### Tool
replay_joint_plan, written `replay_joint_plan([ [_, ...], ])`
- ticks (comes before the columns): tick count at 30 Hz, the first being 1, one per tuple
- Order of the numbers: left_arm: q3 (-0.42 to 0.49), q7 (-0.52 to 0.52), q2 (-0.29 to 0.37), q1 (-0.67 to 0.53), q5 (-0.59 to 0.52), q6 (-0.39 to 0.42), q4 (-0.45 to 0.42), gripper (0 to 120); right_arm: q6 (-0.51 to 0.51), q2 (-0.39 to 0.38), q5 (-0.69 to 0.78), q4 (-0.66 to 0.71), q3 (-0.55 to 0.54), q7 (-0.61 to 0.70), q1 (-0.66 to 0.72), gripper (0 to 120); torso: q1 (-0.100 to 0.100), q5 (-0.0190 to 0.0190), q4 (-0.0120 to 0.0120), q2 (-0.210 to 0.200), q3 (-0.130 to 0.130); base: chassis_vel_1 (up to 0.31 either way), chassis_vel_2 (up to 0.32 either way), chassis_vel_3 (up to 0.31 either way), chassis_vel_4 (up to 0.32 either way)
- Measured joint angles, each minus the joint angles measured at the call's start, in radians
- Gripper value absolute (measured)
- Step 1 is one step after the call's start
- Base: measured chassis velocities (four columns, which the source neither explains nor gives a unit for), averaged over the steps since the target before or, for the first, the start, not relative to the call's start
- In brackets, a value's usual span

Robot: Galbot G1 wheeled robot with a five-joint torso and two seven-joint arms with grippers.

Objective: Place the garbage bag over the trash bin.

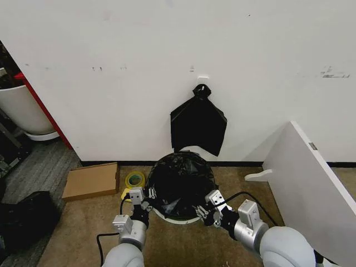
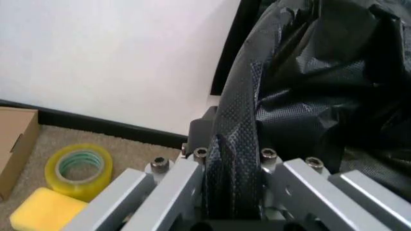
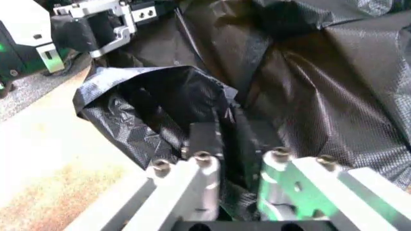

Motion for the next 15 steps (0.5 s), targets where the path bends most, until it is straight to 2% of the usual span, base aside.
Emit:
replay_joint_plan([
  [2,0.0,0.0,-0.001,0.0,0.0,0.0,0.001,3,0.003,0.0,-0.002,0.0,0.0,-0.001,-0.002,0,0.0,0.0,0.0,0.0,0.0,0.0,0.0,0.0,0.0],
  [10,0.0,-0.011,-0.002,-0.011,-0.029,0.008,0.007,3,0.035,-0.007,-0.03,0.018,0.003,-0.015,-0.029,0,0.0,-0.0001,0.0,0.0,0.0,0.0,0.0,0.0,0.0],
  [15,-0.011,-0.039,0.0,-0.036,-0.116,0.052,0.004,3,0.136,-0.019,-0.108,0.013,0.005,-0.051,-0.077,0,0.0,-0.0001,0.0,0.0,0.0,0.0,0.0,0.0,0.0],
])
